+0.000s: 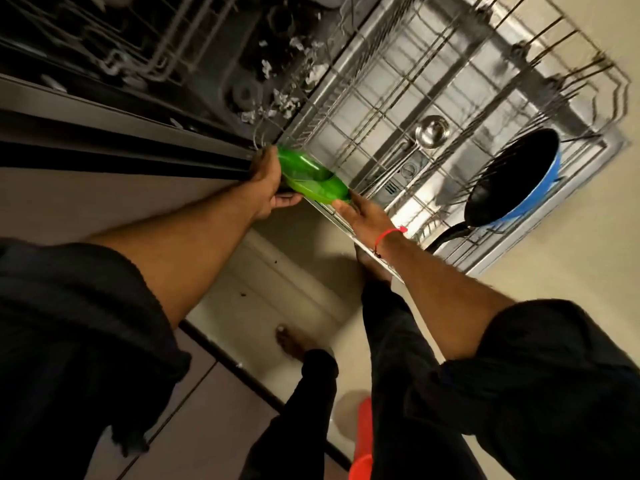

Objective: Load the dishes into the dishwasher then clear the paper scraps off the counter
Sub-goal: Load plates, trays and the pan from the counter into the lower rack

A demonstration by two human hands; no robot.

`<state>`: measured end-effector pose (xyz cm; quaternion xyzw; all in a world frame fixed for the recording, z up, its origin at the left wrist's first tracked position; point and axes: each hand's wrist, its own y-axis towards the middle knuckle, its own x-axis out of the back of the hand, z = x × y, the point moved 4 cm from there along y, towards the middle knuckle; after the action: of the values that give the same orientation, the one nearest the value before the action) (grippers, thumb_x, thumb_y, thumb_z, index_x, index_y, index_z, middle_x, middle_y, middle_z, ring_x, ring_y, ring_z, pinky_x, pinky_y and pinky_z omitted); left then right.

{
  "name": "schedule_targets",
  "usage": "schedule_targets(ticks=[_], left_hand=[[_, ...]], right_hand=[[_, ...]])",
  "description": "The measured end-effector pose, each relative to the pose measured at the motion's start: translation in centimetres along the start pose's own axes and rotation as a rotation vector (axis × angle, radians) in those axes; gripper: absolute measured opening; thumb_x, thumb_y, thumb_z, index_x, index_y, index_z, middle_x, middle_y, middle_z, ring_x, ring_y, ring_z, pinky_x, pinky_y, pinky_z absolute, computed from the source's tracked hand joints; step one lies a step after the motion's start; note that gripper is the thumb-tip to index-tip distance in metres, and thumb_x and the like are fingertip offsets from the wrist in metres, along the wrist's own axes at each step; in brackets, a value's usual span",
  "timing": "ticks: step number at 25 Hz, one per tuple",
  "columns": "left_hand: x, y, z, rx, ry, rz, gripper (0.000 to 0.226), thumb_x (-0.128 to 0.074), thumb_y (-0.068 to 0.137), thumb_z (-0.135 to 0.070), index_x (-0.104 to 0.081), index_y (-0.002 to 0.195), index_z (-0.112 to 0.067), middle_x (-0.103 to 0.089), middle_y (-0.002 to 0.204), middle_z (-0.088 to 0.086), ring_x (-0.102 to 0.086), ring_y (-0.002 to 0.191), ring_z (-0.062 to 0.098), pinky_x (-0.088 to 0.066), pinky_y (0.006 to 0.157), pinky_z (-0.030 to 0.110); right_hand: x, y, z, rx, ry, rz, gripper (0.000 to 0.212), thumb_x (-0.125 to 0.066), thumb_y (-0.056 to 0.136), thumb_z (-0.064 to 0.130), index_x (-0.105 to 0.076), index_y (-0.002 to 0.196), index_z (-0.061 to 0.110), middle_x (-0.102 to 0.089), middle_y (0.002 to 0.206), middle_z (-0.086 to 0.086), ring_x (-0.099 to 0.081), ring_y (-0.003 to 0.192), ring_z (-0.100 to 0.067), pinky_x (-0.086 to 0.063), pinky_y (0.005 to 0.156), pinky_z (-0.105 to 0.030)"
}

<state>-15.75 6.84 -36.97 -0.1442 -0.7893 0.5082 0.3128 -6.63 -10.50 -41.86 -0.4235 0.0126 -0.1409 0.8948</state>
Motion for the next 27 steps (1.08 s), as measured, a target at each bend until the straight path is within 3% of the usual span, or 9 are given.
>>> schedule_targets(ticks=[2, 7, 10, 13, 15, 18, 21, 27], left_hand=[[-0.2, 1.0, -0.9, -0.061, 0.029, -0.049, 0.049, -0.030, 0.103, -0.053, -0.048, 0.137, -0.021, -0.064, 0.108, 0.009, -0.064, 0.066, 0.024, -0.051, 0.040, 0.026], [0.4, 2.0, -3.4, -0.078, 0.119, -0.103, 0.043, -0.027, 0.103, -0.054, -0.045, 0.128, -0.024, -0.060, 0.117, 0.008, -0.065, 0.079, 0.026, -0.053, 0.044, 0.027], [-0.3, 2.2, -3.8, -0.021, 0.104, -0.068, 0.052, -0.025, 0.104, -0.059, -0.040, 0.140, -0.025, -0.055, 0.126, 0.008, -0.066, 0.087, 0.030, -0.053, 0.041, 0.029], [-2.5, 1.9, -3.5, 0.002, 0.100, 0.016, 0.060, -0.024, 0.101, -0.065, -0.022, 0.151, -0.032, -0.048, 0.139, 0.014, -0.069, 0.094, 0.039, -0.058, 0.047, 0.035], [-3.8, 1.8, -3.6, -0.005, 0.076, 0.048, 0.065, -0.026, 0.098, -0.070, -0.015, 0.152, -0.036, -0.042, 0.147, 0.018, -0.068, 0.095, 0.041, -0.059, 0.051, 0.038], [-4.2, 2.3, -3.6, 0.002, 0.034, 0.067, 0.072, -0.031, 0.092, -0.075, -0.017, 0.152, -0.038, -0.035, 0.154, 0.019, -0.068, 0.096, 0.043, -0.060, 0.054, 0.040], [-3.3, 2.3, -3.2, -0.062, 0.073, 0.047, 0.071, -0.033, 0.095, -0.073, -0.013, 0.153, -0.038, -0.040, 0.155, 0.016, -0.075, 0.079, 0.036, -0.061, 0.056, 0.040], [-0.6, 0.9, -1.2, -0.127, 0.068, -0.007, 0.054, -0.033, 0.102, -0.060, -0.027, 0.148, -0.033, -0.052, 0.145, 0.007, -0.072, 0.084, 0.028, -0.059, 0.048, 0.038]], right_hand=[[-0.7, 1.7, -0.1, 0.013, -0.039, 0.011, 0.067, -0.045, 0.080, 0.075, -0.047, 0.137, 0.041, -0.067, 0.124, -0.004, -0.060, 0.118, -0.023, -0.046, 0.103, -0.044], [-1.9, 2.8, 1.9, 0.014, -0.055, 0.035, 0.061, -0.042, 0.091, 0.067, -0.049, 0.140, 0.031, -0.061, 0.132, -0.009, -0.054, 0.125, -0.027, -0.042, 0.106, -0.046], [-1.4, 3.2, 1.7, -0.005, -0.036, -0.033, 0.050, -0.043, 0.100, 0.052, -0.048, 0.141, 0.026, -0.062, 0.130, -0.011, -0.055, 0.123, -0.027, -0.043, 0.103, -0.039], [-0.3, 3.5, 0.9, -0.074, -0.005, -0.102, 0.045, -0.041, 0.103, 0.042, -0.050, 0.139, 0.016, -0.060, 0.116, -0.004, -0.053, 0.109, -0.018, -0.042, 0.095, -0.033], [0.2, 3.8, -0.1, -0.141, 0.066, -0.127, 0.052, -0.045, 0.100, 0.045, -0.046, 0.144, 0.018, -0.058, 0.127, -0.005, -0.053, 0.119, -0.022, -0.043, 0.104, -0.038], [0.4, 3.9, -0.5, -0.189, 0.080, -0.105, 0.058, -0.048, 0.098, 0.044, -0.032, 0.152, 0.027, -0.049, 0.147, -0.009, -0.047, 0.134, -0.027, -0.038, 0.112, -0.047], [0.9, 3.5, 0.3, -0.181, 0.022, -0.100, 0.059, -0.051, 0.100, 0.036, -0.026, 0.154, 0.032, -0.046, 0.149, -0.008, -0.047, 0.134, -0.027, -0.040, 0.112, -0.044], [1.4, 1.9, 2.2, -0.095, -0.086, -0.196, 0.063, -0.055, 0.099, 0.019, -0.026, 0.154, 0.023, -0.039, 0.153, -0.010, -0.042, 0.138, -0.027, -0.036, 0.115, -0.039]])
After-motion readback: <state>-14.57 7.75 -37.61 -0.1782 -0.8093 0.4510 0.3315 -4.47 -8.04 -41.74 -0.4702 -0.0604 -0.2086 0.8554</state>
